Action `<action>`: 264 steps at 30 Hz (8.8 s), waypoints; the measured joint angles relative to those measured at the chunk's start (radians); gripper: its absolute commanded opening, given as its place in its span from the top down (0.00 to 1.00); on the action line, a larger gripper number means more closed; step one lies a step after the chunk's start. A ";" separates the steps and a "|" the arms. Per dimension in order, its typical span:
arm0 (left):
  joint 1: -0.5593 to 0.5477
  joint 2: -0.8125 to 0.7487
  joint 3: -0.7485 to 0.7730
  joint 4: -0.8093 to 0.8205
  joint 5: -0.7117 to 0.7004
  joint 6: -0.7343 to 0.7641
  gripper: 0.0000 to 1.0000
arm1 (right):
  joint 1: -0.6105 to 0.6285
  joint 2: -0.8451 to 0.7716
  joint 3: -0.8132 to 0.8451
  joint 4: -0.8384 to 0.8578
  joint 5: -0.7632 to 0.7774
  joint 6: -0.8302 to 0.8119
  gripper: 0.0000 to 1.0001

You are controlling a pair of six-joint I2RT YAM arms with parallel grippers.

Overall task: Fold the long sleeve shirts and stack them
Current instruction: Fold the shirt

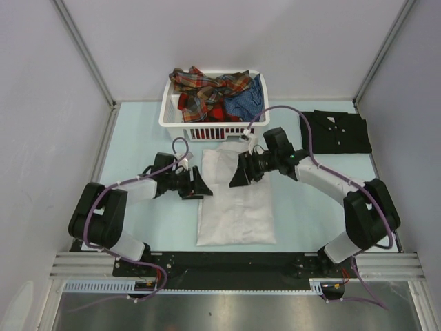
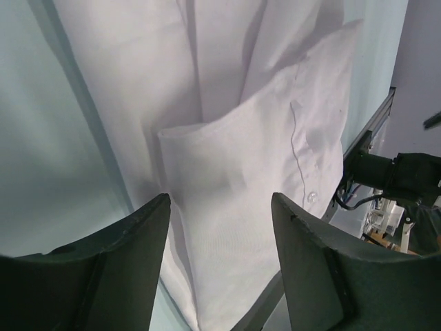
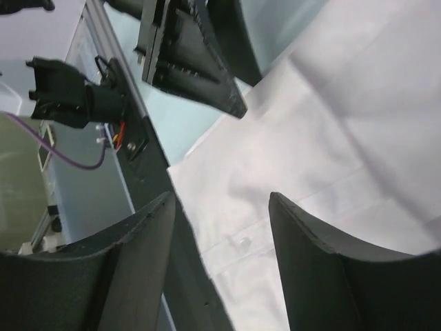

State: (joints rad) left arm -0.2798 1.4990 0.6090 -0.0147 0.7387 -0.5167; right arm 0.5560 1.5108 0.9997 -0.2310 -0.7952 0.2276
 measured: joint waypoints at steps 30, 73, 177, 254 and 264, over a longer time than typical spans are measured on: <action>-0.193 -0.186 0.043 0.038 0.115 0.383 0.87 | -0.151 0.196 0.211 -0.161 -0.204 -0.330 0.20; -0.536 -0.524 0.043 -0.144 -0.204 0.729 0.47 | -0.117 -0.117 -0.344 -0.240 -0.121 0.291 1.00; -0.329 0.201 0.357 -0.622 0.081 0.708 0.72 | -0.028 -0.339 -0.446 -0.369 -0.024 0.235 1.00; -0.357 -0.342 0.214 -0.565 0.124 0.687 0.18 | -0.214 -0.214 -0.264 -0.036 -0.194 0.303 0.33; -0.396 -0.250 -0.080 0.044 0.322 0.008 0.00 | 0.127 -0.327 -0.555 0.282 -0.192 0.518 0.05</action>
State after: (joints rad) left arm -0.6762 1.2491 0.5285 0.0292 1.0603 -0.5087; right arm 0.6830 1.1839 0.4442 0.0509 -0.9867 0.7452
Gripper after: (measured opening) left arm 0.989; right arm 0.959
